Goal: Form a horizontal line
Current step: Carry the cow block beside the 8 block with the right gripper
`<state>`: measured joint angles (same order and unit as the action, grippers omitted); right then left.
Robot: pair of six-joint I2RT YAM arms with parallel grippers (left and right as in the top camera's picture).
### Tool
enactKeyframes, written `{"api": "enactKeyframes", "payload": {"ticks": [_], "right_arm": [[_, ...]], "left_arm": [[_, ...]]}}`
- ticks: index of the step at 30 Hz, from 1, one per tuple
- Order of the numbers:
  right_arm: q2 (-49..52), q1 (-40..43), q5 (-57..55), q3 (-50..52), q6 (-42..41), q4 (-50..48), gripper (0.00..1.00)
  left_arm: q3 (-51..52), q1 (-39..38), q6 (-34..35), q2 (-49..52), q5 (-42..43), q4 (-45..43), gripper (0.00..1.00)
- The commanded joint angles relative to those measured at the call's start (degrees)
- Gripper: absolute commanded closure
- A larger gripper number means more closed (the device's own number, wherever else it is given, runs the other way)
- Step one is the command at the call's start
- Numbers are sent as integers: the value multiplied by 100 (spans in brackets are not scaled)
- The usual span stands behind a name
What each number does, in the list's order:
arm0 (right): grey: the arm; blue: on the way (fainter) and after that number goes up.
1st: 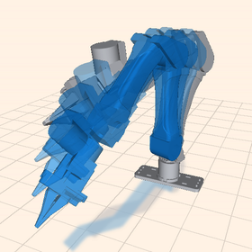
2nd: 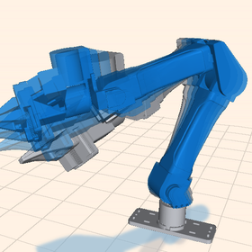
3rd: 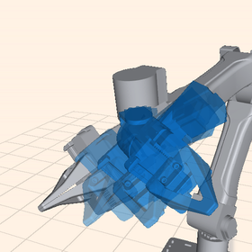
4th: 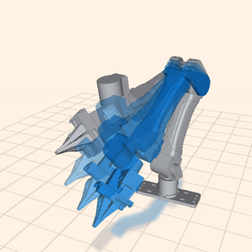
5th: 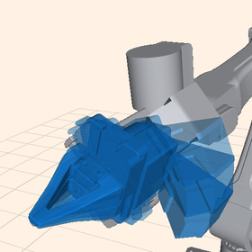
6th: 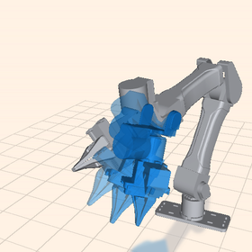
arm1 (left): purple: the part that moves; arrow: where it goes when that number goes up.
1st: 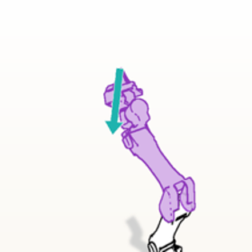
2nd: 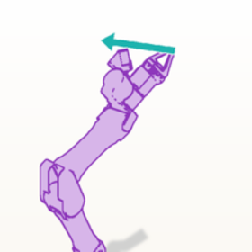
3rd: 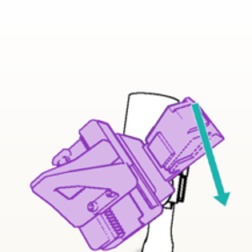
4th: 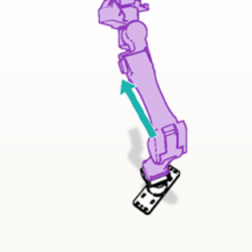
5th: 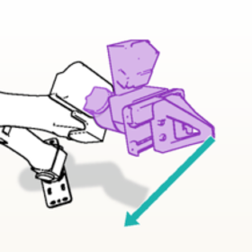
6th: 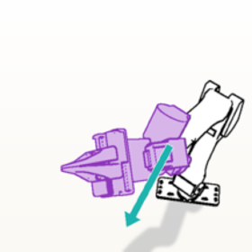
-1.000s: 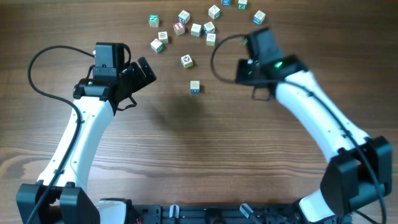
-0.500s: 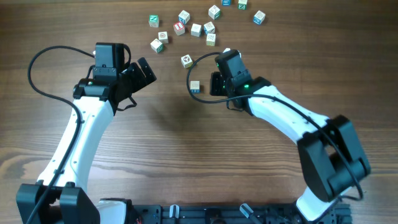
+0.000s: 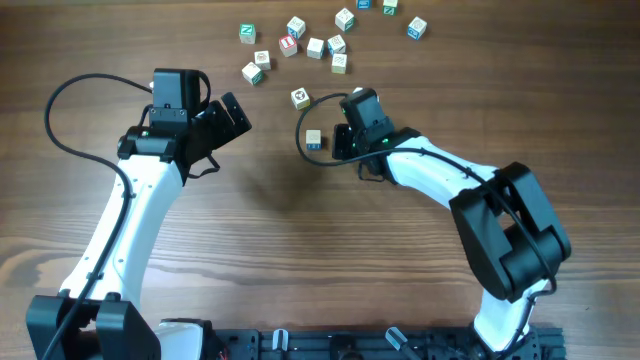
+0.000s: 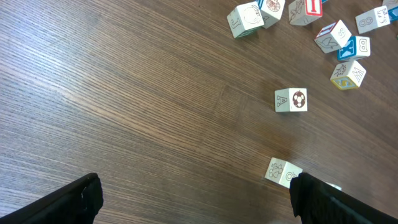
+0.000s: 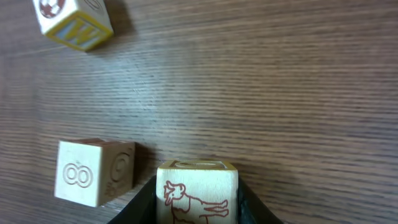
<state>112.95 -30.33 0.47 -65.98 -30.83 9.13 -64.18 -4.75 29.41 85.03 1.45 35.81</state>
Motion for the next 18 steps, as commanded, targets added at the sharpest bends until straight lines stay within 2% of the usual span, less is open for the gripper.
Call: {"api": "enactKeyframes", "payload": {"ticks": [1, 4, 8, 12, 18], "right_arm": [[50, -11, 105, 15, -46, 39, 78], [55, -11, 107, 15, -59, 48, 71], [55, -11, 153, 15, -59, 9, 67], [55, -11, 256, -17, 68, -55, 57], [55, -11, 254, -17, 85, -61, 54]], "left_arm": [[7, 15, -85, -92, 24, -4, 0], [7, 15, -85, -92, 24, -7, 0], [7, 15, -85, -92, 24, -7, 0], [7, 15, -83, -92, 24, -9, 0], [7, 15, -85, -92, 24, -7, 0]]}}
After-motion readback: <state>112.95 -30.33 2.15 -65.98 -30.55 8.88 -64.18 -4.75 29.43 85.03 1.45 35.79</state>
